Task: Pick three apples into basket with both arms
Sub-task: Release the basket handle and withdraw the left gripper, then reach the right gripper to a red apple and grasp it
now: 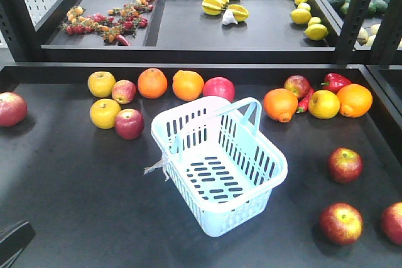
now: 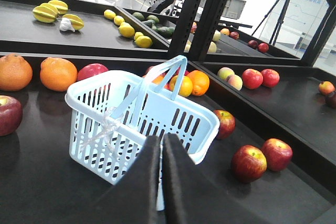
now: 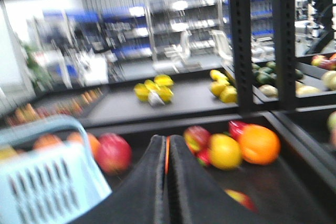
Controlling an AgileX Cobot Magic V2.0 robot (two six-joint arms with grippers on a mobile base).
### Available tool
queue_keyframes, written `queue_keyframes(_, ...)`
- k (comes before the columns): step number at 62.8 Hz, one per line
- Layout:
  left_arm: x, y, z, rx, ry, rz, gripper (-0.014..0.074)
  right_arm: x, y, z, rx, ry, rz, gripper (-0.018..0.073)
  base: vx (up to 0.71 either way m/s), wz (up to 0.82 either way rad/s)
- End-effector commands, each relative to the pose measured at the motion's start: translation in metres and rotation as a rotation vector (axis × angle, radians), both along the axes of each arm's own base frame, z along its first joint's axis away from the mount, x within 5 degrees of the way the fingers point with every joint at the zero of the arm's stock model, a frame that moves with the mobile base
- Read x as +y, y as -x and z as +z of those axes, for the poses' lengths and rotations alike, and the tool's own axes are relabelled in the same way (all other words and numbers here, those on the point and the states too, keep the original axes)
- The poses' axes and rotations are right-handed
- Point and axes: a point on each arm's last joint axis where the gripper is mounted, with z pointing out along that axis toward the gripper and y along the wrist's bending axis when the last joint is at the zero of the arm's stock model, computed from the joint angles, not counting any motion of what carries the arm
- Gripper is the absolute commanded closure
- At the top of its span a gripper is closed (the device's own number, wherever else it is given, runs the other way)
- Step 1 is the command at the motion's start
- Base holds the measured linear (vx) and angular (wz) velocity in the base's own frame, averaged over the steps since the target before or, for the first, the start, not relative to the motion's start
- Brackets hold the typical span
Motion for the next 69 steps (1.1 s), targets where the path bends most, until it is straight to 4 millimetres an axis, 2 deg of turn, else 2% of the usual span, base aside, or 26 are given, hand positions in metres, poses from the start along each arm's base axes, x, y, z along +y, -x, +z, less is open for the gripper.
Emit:
queue_keyframes(1,0.003,-0.002,0.008,-0.015,0.012,0.035,0.0604,0.000,0.003,0.009,-0.141,-0.175,0.028,0.0561,0.00,0.00)
queue_keyframes(7,0.003,-0.002,0.008,-0.015,0.012,0.036,0.0604,-0.002,0.004,0.015,-0.183,-0.350,0.054,0.0561,0.00,0.00)
queue_keyframes(12,0.003,-0.002,0.008,-0.015,0.012,0.036,0.0604,-0.001,0.007,0.029,-0.170,-0.362,0.058,0.0561,0.00,0.00)
queue_keyframes(16,0.003,-0.002,0.008,-0.015,0.012,0.036,0.0604,-0.001,0.010,0.048,-0.114,-0.283,0.039,0.0561,0.00,0.00)
queue_keyframes(25,0.003,-0.003,0.008,-0.015,0.012,0.038,0.0604,-0.006,0.010,0.097,0.187,-0.028,-0.064,0.0561,0.00,0.00)
queue_keyframes(32,0.003,-0.003,0.008,-0.015,0.012,0.037,0.0603,-0.008,-0.005,0.134,0.378,0.120,-0.078,0.0561,0.00,0.00)
queue_keyframes(38,0.003,-0.003,0.008,-0.015,0.012,0.037,0.0603,-0.008,-0.024,0.149,0.417,0.173,-0.068,0.0559,0.00,0.00)
queue_keyframes(45,0.003,-0.003,0.008,-0.015,0.012,0.038,0.0603,-0.005,-0.048,0.146,0.531,0.167,-0.025,0.0531,0.00,0.00)
queue_keyframes(50,0.003,-0.003,0.008,-0.015,0.012,0.037,0.0603,0.001,-0.070,0.133,0.656,0.176,0.055,0.0457,0.00,0.00)
queue_keyframes(54,0.003,-0.003,0.008,-0.015,0.012,0.037,0.0603,0.006,-0.086,0.124,0.721,0.190,0.128,0.0349,0.00,0.00)
queue_keyframes(59,0.003,-0.003,0.008,-0.015,0.012,0.037,0.0603,0.011,-0.104,0.111,0.790,0.198,0.198,0.0157,0.00,0.00)
queue_keyframes(65,0.003,-0.003,0.008,-0.015,0.012,0.037,0.0603,0.012,-0.123,0.099,0.834,0.184,0.212,-0.0048,0.00,0.00)
queue_keyframes(69,0.003,-0.003,0.008,-0.015,0.012,0.037,0.0603,0.011,-0.130,0.092,0.871,0.187,0.214,-0.0149,0.00,0.00)
